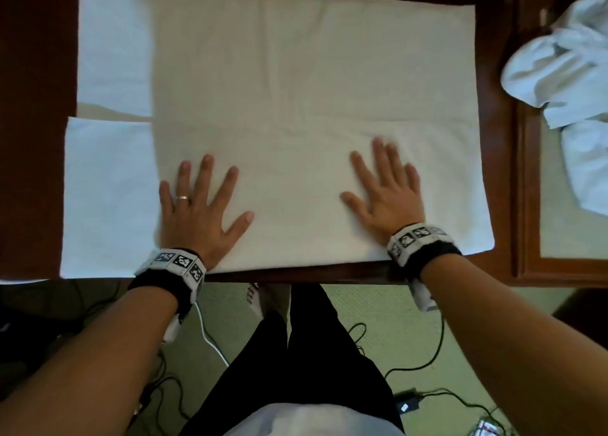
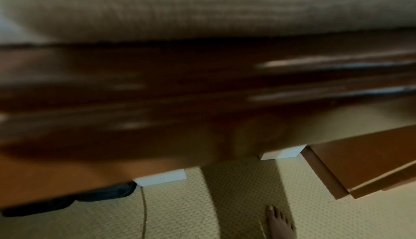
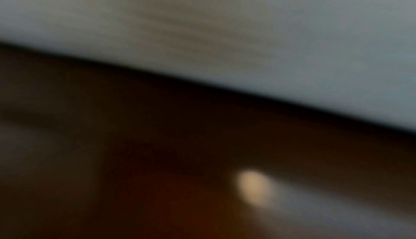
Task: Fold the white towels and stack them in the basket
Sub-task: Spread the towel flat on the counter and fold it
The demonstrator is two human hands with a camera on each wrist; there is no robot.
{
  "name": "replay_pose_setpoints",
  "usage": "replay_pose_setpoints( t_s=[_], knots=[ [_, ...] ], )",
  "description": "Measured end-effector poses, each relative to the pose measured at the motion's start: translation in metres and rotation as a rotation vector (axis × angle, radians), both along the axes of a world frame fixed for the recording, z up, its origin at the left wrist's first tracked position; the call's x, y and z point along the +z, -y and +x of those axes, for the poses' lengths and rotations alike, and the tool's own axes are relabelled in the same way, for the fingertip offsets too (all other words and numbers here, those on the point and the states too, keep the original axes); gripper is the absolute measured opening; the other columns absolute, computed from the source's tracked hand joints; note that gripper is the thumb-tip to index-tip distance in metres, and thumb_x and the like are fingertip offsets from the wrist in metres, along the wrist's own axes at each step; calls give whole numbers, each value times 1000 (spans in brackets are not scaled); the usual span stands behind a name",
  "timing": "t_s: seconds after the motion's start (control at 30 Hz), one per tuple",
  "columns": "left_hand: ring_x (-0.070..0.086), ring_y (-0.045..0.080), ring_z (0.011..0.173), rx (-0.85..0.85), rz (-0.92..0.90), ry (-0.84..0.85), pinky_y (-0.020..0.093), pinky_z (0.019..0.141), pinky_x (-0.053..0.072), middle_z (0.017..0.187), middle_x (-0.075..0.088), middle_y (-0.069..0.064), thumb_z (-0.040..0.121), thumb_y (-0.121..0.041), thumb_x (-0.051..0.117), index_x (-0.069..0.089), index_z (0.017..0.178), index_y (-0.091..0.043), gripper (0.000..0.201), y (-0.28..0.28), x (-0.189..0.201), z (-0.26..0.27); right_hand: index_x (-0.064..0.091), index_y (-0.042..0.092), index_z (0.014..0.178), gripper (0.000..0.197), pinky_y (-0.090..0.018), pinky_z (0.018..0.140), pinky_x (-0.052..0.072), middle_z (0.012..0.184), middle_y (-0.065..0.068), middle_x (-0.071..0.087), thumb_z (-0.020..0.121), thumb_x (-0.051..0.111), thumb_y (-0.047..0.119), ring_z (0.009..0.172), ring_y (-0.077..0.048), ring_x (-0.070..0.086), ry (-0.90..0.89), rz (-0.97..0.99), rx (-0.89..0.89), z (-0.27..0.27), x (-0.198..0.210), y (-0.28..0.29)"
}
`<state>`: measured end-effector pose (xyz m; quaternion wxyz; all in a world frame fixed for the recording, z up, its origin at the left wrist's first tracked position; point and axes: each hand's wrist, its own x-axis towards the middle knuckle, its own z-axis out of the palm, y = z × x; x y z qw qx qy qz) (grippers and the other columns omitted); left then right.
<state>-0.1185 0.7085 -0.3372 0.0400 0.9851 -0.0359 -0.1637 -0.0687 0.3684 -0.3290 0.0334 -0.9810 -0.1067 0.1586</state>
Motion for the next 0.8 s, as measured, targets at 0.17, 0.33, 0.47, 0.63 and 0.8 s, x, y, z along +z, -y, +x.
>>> replay_pose_setpoints(
  t_s=[0.17,0.33,0.47,0.63,0.8],
  knots=[
    [11,41,151,14,-23,-14,67,115,16,168,9,5,86,-77,26,21,158,-35,84,4,6,5,4,35,157,76,-58,119,7,166,-1,-11,91,11,71,153,-21,-8,-36,-51,-460,18,11,79],
    [10,39,152,-78,-25,-42,65,117,12,169,5,6,88,-76,25,16,159,-36,82,7,14,10,7,35,158,73,-54,119,9,166,-3,-9,93,17,68,153,-29,-6,9,19,-115,11,15,1],
    [2,36,154,-212,36,-103,65,119,12,168,-12,-4,90,-79,6,-4,158,-44,77,-34,12,20,-6,44,155,73,-60,119,2,164,2,-22,93,18,73,150,-31,-20,-82,16,-49,3,6,-24],
    [2,34,154,227,148,-177,67,116,15,168,-13,-5,91,-77,10,-11,156,-43,76,-126,26,40,-2,44,155,75,-59,117,10,165,0,-16,90,19,75,151,-33,-12,-74,-30,-22,9,12,-22],
    [33,39,141,213,220,-156,60,111,32,159,31,13,96,-63,37,28,152,-17,73,-119,61,65,9,42,155,75,-57,116,20,166,0,-6,91,37,69,152,-32,-2,-203,-44,-54,24,35,-30]
  ],
)
